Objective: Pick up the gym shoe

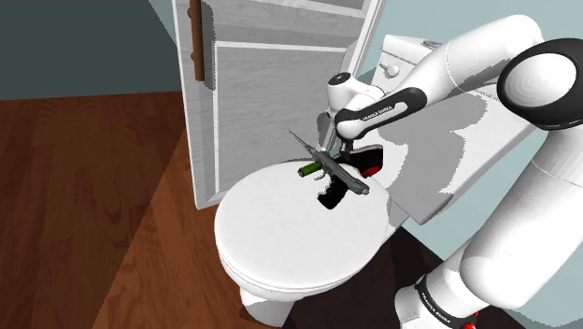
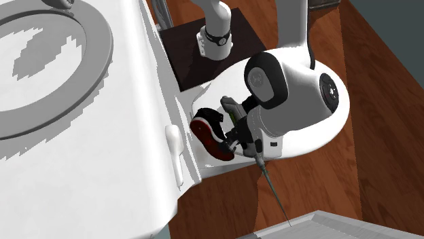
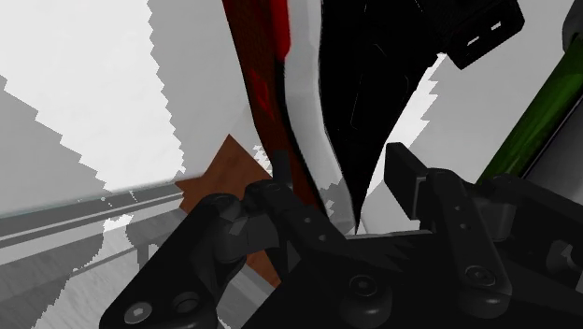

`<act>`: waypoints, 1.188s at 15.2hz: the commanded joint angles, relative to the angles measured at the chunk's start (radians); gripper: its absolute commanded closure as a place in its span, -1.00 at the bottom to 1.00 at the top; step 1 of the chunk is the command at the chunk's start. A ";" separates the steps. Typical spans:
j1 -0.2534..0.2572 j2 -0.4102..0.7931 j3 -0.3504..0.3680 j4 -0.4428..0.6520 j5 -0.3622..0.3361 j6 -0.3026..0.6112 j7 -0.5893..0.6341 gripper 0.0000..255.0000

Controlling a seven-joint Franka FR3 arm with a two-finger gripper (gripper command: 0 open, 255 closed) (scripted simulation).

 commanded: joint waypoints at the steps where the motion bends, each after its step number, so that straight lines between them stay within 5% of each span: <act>1: 0.000 0.001 0.000 -0.001 0.000 0.000 0.000 1.00; 18: 0.004 -0.114 0.013 0.065 0.044 -0.163 -0.090 1.00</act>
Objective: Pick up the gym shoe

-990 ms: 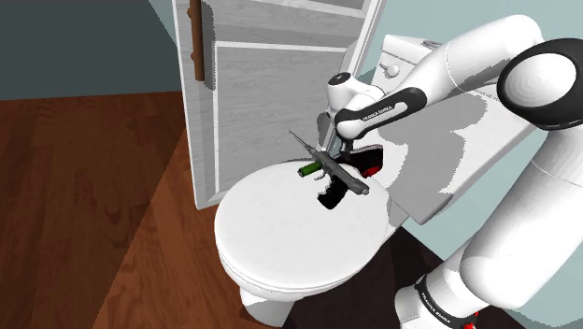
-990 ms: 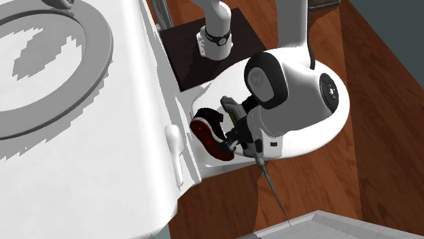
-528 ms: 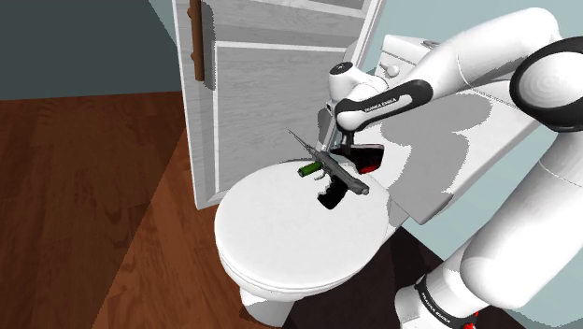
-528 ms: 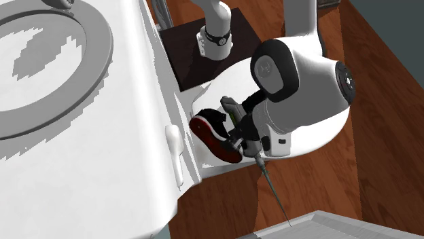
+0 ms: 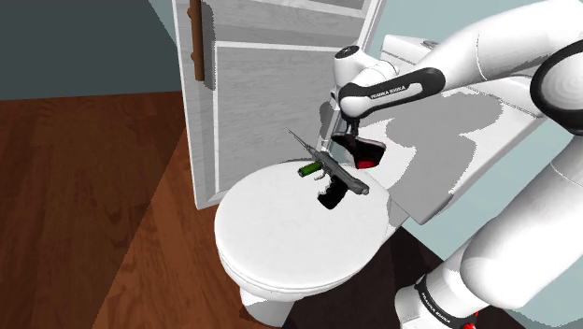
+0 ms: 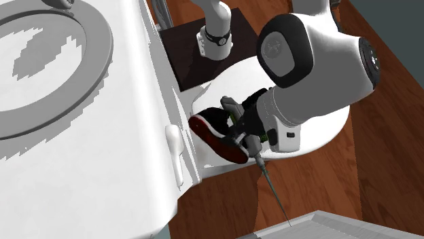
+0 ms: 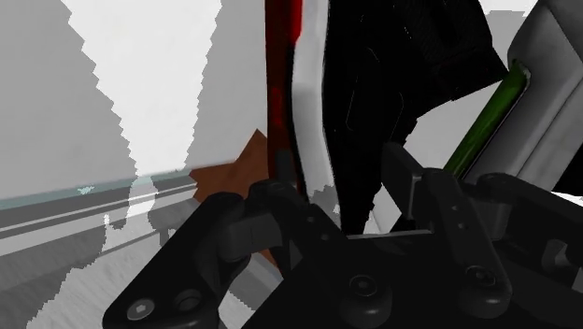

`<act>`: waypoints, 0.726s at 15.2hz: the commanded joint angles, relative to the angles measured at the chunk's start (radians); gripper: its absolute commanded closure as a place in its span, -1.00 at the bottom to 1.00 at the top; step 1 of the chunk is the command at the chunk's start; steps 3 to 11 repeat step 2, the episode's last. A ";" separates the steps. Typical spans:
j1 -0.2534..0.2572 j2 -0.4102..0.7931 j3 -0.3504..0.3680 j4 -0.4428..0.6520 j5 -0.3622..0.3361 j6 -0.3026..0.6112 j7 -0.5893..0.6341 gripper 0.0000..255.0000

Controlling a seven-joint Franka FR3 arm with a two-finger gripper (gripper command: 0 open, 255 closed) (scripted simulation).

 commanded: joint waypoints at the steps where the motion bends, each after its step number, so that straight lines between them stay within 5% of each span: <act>1: -0.005 -0.004 -0.005 0.006 -0.001 -0.016 -0.006 1.00; 11: -0.005 -0.004 -0.005 0.006 -0.001 -0.016 -0.006 1.00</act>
